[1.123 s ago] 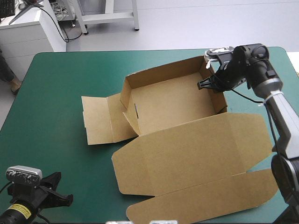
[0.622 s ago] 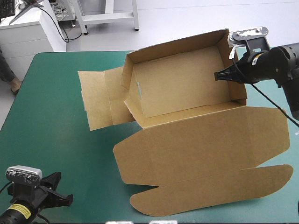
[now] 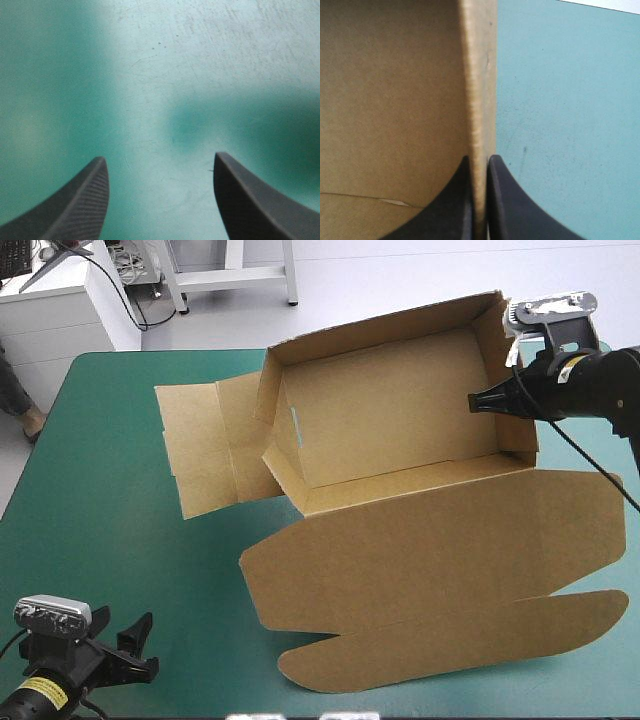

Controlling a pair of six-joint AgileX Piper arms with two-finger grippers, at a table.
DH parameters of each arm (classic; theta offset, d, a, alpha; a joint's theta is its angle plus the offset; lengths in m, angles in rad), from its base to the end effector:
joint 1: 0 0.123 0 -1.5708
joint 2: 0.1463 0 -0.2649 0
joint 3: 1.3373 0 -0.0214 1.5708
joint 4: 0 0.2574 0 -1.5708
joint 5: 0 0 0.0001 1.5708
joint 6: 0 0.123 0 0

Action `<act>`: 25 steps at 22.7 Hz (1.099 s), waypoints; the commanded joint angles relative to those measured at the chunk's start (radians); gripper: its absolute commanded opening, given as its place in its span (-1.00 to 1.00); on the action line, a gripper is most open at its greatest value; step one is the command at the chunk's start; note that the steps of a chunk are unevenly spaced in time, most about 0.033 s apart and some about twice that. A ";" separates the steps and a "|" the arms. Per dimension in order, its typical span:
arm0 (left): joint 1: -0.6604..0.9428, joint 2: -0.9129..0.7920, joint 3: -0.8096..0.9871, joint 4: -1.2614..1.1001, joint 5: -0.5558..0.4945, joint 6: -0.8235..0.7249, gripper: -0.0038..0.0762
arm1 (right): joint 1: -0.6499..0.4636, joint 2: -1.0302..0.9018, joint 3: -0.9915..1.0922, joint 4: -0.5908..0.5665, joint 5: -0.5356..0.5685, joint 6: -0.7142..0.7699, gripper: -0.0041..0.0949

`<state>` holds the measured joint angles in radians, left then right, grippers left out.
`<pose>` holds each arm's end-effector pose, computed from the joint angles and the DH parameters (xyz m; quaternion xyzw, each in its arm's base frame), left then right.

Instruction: Fold the box

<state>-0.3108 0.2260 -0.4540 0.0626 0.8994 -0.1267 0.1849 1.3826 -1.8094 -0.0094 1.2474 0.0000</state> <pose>0.0912 -0.0230 0.2518 0.0864 0.8761 -0.0726 0.4687 0.2890 0.0529 0.4504 -0.0839 0.9097 0.0329 0.4053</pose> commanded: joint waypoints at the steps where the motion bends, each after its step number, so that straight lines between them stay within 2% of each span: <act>1: -0.005 0.013 -0.034 -0.054 -0.069 -0.005 0.26 | -0.003 -0.036 -0.033 0.009 0.004 0.011 -0.95; 7: -0.005 0.021 -0.042 -0.063 -0.190 0.041 0.18 | -0.003 -0.036 -0.033 0.009 0.004 0.000 -0.95; 12: -0.005 0.138 -0.163 -0.005 -0.195 0.062 -0.05 | -0.003 -0.036 -0.033 0.009 0.004 0.000 -0.95; 13: -0.005 0.166 -0.191 0.024 -0.220 0.064 -0.06 | -0.003 -0.036 -0.033 0.009 0.004 0.000 -0.96; 16: 0.002 0.260 -0.270 0.072 -0.412 0.057 -0.06 | -0.003 -0.036 -0.033 0.009 0.004 0.000 -0.96; 17: 0.002 0.288 -0.289 0.086 -0.408 0.035 -0.06 | -0.003 -0.036 -0.033 0.009 0.004 0.000 -0.96; 19: 0.002 0.384 -0.340 0.175 -0.334 -0.048 -0.06 | -0.003 -0.036 -0.033 0.009 0.004 0.000 -0.96; 20: 0.002 0.453 -0.361 0.260 -0.291 -0.147 -0.06 | -0.003 -0.036 -0.033 0.015 0.004 0.000 -0.96; 23: 0.002 0.601 -0.408 0.432 -0.286 -0.321 -0.06 | -0.003 -0.036 -0.033 0.009 0.004 0.000 -0.96; 25: 0.002 0.662 -0.449 0.466 -0.284 -0.372 -0.06 | -0.003 -0.036 -0.033 0.009 0.004 0.000 -0.96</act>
<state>-0.3099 0.8484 -0.8371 0.4611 0.6675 -0.4318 0.1849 1.3826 -1.8094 -0.0094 1.2474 0.0000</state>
